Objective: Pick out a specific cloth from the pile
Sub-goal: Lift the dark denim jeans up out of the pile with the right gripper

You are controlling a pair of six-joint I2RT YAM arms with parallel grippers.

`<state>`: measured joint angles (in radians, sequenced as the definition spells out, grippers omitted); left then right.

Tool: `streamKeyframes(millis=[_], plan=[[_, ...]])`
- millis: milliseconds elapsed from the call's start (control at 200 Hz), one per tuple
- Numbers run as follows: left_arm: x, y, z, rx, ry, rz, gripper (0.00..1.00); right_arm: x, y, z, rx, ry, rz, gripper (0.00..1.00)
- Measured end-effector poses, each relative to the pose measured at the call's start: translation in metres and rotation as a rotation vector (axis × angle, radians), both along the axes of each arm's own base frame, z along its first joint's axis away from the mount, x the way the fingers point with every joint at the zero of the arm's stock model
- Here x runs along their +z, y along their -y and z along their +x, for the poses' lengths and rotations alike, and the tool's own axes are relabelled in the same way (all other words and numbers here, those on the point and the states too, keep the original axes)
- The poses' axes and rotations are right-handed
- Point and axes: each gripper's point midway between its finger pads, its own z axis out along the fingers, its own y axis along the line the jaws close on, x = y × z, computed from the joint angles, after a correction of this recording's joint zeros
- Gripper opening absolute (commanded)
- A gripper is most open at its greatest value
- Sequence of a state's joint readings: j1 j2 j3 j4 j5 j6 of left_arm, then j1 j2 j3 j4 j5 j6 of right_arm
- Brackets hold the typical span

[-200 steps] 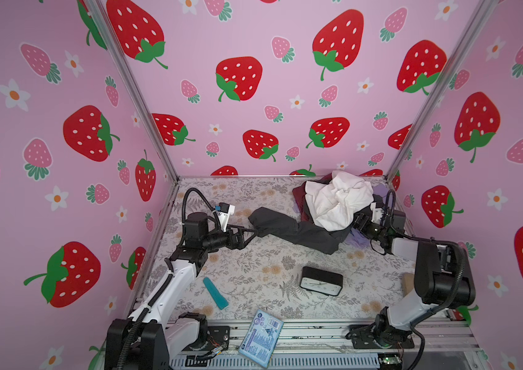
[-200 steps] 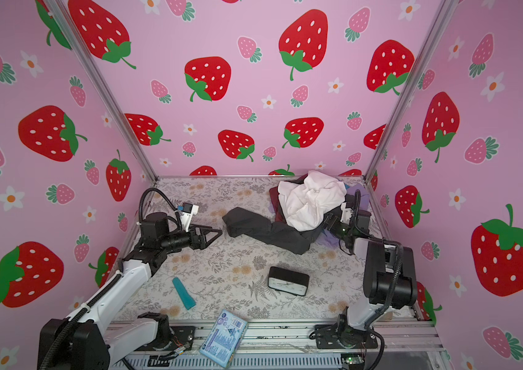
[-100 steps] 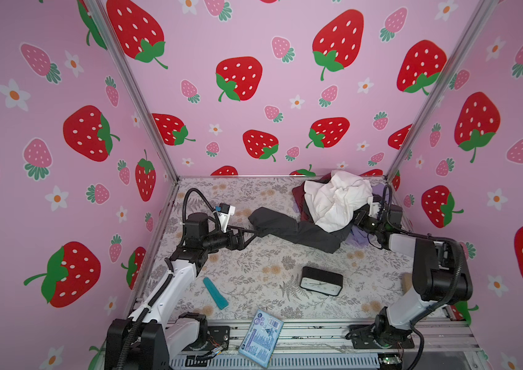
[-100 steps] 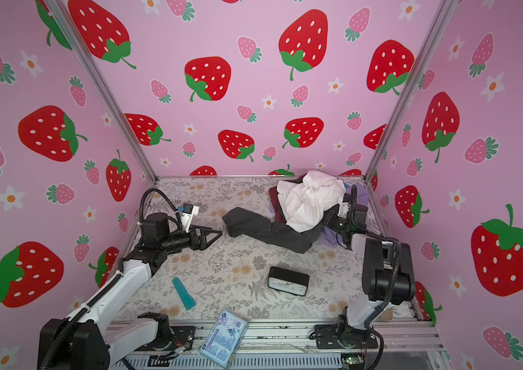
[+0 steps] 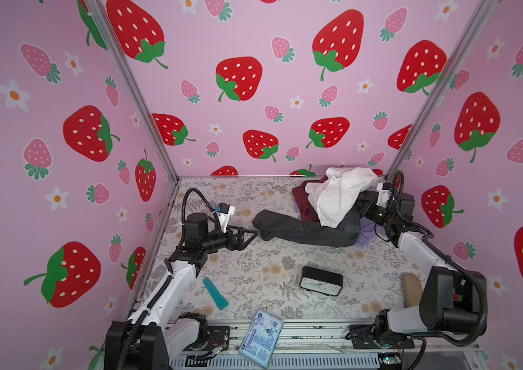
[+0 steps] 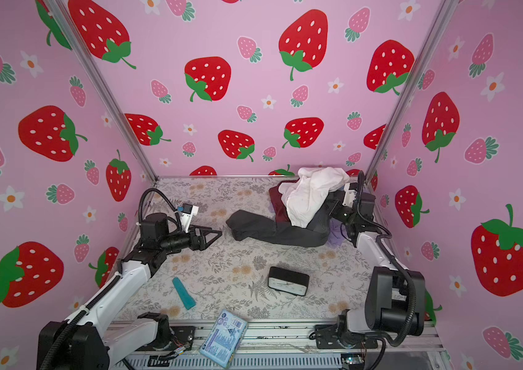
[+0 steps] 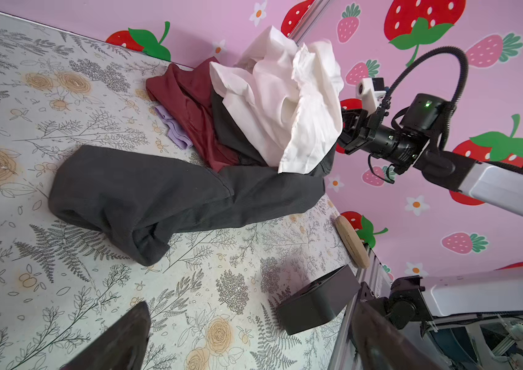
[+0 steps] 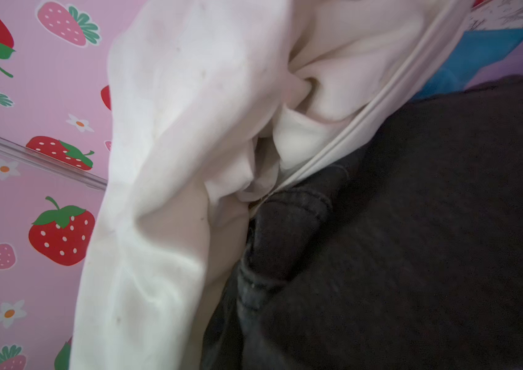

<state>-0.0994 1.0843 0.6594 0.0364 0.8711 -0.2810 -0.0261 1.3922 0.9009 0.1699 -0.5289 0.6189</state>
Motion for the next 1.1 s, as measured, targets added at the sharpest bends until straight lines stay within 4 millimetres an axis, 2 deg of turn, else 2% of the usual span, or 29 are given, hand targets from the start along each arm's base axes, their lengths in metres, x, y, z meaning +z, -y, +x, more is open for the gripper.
streamKeyframes(millis=[105, 475, 720, 925, 1101], plan=[[0.002, 0.000, -0.001, 0.000, 0.007, -0.001, 0.99, 0.021, 0.007, 0.000, -0.037, 0.037, -0.027, 0.00], [0.009, 0.000, -0.003, 0.000, 0.032, -0.004, 0.99, 0.077, 0.022, -0.004, -0.120, 0.109, -0.090, 0.00], [0.013, 0.000, -0.005, 0.001, 0.043, -0.005, 0.99, 0.100, 0.027, -0.019, -0.140, 0.155, -0.116, 0.00], [0.014, 0.000, -0.005, 0.001, 0.047, -0.007, 0.99, 0.110, 0.026, -0.022, -0.135, 0.179, -0.116, 0.00], [0.016, -0.001, -0.005, 0.001, 0.054, -0.008, 0.99, 0.138, 0.026, -0.023, -0.137, 0.236, -0.118, 0.00]])
